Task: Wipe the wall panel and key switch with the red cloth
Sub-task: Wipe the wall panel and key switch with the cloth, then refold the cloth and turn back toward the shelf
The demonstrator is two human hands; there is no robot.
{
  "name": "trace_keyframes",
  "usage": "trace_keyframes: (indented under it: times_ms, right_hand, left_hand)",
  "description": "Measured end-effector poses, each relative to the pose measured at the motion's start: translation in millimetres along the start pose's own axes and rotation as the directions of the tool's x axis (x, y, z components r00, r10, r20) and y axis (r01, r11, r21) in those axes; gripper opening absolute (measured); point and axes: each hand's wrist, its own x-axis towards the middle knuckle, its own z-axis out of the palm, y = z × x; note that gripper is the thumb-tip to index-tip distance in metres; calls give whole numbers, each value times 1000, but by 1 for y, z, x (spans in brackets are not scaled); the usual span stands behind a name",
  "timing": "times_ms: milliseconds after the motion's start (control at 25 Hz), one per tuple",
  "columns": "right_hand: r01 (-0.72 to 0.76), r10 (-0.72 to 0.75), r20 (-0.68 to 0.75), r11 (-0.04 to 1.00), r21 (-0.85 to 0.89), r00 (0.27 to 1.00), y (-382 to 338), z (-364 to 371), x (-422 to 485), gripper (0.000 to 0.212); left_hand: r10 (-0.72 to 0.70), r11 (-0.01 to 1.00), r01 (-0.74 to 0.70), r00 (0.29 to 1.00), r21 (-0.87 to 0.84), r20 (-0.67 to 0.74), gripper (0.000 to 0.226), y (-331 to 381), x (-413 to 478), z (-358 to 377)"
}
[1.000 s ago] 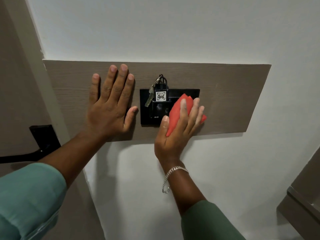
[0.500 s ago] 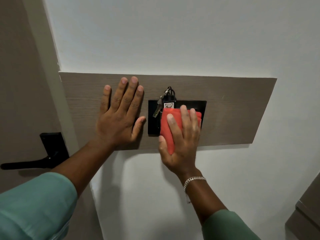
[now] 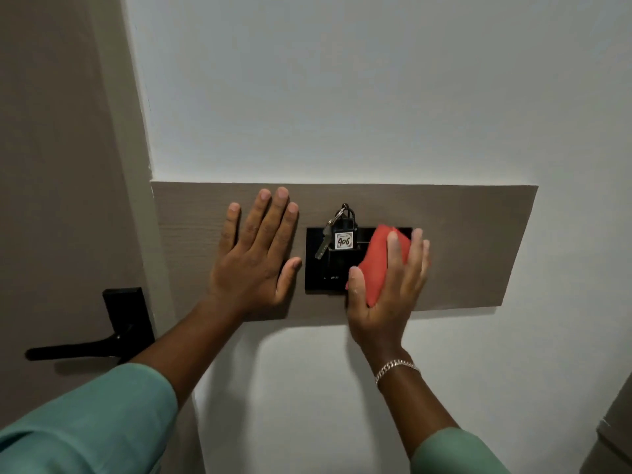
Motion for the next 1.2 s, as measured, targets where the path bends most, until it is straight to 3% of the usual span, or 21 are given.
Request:
trace_keyframes:
  times_ms: [80, 200, 280, 400, 520, 560, 600, 680, 720, 760, 840, 920, 1000, 1120, 1200]
  right_hand:
    - [42, -41, 8, 997, -71, 999, -6, -1, 13, 64]
    - [273, -255, 172, 957, -96, 952, 14, -19, 15, 61]
    - [270, -256, 214, 962, -38, 943, 19, -31, 20, 60]
    - [146, -141, 223, 989, -8, 965, -7, -30, 21, 62]
    - [288, -258, 373, 957, -26, 891, -5, -51, 27, 62]
    - [334, -287, 434, 942, -35, 854, 3, -62, 33, 62]
    - [344, -286, 474, 938, -38, 833, 8, -72, 39, 61]
    - [231, -186, 481, 972, -34, 857, 1, -86, 43, 60]
    - [125, -105, 469, 992, -11, 877, -8, -88, 39, 60]
    - [36, -43, 464, 999, 22, 885, -20, -90, 33, 60]
    - [-24, -23, 490, 996, 89, 871, -37, -95, 13, 64]
    - [-33, -47, 536, 990, 139, 843, -38, -109, -5, 71]
    - [-126, 12, 578, 980, 157, 816, -24, -131, -9, 81]
    - [-405, 253, 568, 901, 158, 783, 10, -173, -6, 94]
    - [-626, 456, 547, 761, 169, 702, 48, -204, -6, 86]
  left_hand:
    - [4, 1000, -5, 1000, -6, -11, 76, 0, 0, 2]
    - [-5, 1000, 5, 1000, -18, -6, 76, -1, -2, 4]
    - [-7, 1000, 8, 1000, -21, 16, 76, 1, -1, 0]
    - [-21, 997, 27, 995, -68, 98, 79, 2, 3, -14]
    - [-162, 929, 212, 970, -304, 181, 81, 15, 2, -39]
    - [-286, 839, 341, 939, -424, 189, 73, 25, -3, -47]
    - [-441, 687, 478, 873, -547, 209, 61, 40, -11, -56]
    - [-646, 207, 653, 650, -728, 399, 29, 74, -21, -80]
    - [-618, -53, 693, 543, -719, 569, 18, 92, -19, -91]
    - [-502, -272, 711, 470, -649, 726, 14, 105, -13, -96]
    - [-129, -618, 688, 388, -380, 912, 15, 122, 3, -100]
    - [59, -759, 619, 375, -203, 925, 37, 131, 12, -98]
    - [64, -728, 657, 348, -195, 935, 39, 146, 12, -95]
    - [123, -729, 669, 340, -148, 932, 38, 190, 14, -90]
    - [153, -748, 654, 331, -110, 931, 35, 234, 22, -84]
